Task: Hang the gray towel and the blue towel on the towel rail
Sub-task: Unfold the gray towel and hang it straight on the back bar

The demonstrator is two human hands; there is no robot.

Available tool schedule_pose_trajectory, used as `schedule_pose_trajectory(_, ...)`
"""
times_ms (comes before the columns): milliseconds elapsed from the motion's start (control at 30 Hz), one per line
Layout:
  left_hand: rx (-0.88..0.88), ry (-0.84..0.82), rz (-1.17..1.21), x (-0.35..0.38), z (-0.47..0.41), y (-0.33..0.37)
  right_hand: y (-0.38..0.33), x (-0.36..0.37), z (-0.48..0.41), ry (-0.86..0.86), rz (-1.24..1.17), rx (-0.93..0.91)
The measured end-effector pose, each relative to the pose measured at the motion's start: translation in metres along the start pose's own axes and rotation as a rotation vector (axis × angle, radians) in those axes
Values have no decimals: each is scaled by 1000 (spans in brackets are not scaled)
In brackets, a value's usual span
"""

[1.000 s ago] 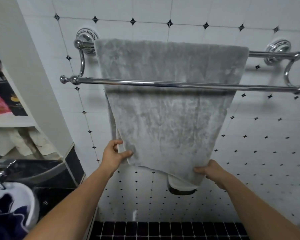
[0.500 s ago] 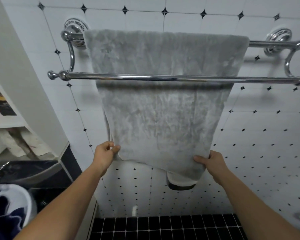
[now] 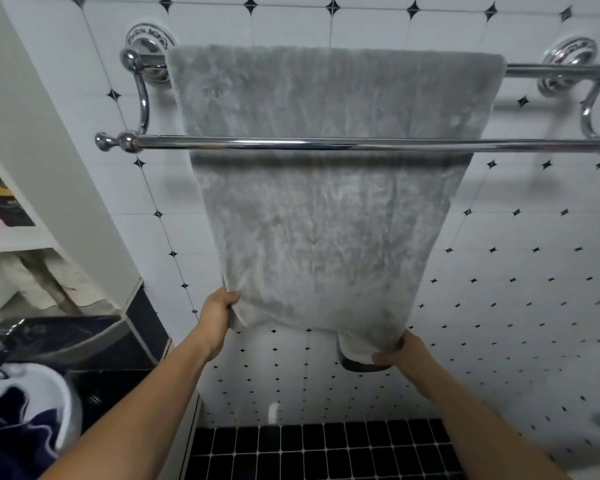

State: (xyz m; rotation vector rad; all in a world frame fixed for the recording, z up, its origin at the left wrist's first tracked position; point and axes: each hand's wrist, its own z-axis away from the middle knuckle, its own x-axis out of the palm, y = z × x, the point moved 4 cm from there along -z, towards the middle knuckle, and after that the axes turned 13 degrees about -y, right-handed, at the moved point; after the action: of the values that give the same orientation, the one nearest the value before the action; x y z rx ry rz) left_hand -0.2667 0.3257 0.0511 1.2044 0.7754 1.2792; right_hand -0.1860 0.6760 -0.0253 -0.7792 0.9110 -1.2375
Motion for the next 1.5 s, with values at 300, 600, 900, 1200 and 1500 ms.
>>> schedule_pose_trajectory(300,-64,14,307,27,7,-3,14,25,-10,134,-692,11)
schedule_pose_trajectory(600,-37,67,99,35,11,-13,1,26,0,132,-985,-182)
schedule_pose_trajectory(900,-163,105,-28,9,16,-1,14,1,8,134,-1046,-231)
schedule_pose_trajectory(1200,-263,-49,-27,-12,30,1,5,-5,13,-4,-987,-299)
schedule_pose_trajectory(1500,-299,-208,337,13,42,15,22,28,16,-89,-738,-166)
